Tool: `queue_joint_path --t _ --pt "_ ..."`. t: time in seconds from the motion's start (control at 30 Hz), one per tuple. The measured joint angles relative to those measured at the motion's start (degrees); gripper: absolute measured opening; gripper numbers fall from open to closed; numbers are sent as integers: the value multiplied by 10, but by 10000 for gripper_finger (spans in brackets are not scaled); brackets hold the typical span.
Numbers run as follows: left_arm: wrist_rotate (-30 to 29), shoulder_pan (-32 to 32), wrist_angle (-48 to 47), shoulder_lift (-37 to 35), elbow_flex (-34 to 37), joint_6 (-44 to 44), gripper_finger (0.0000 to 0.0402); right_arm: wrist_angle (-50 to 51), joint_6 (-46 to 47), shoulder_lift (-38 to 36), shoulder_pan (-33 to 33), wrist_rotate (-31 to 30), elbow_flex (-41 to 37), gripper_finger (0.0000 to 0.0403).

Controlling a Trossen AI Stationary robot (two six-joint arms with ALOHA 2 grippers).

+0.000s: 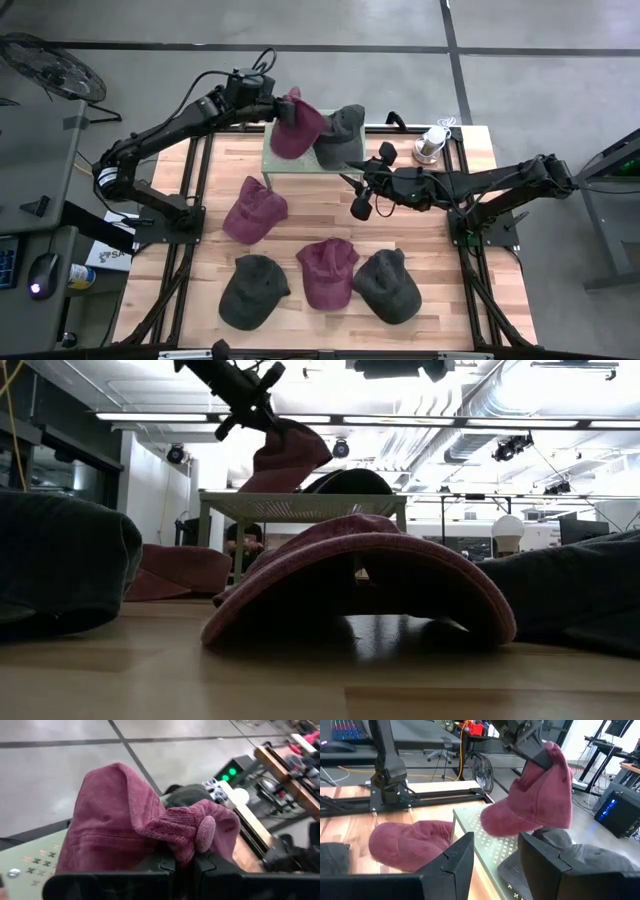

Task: Pick & Place hat
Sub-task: Put the right red cap on the shelf

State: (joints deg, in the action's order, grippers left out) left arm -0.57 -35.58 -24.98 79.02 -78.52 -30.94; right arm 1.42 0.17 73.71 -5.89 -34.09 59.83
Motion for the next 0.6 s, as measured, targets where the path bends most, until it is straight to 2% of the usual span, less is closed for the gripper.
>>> queue_joint_path --t 0.3,0.6 --pt "90 0 3 -12 0 38 3 36 25 0 -1 0 0 145" --pt "84 11 -8 -90 0 66 3 35 29 5 1 24 0 145"
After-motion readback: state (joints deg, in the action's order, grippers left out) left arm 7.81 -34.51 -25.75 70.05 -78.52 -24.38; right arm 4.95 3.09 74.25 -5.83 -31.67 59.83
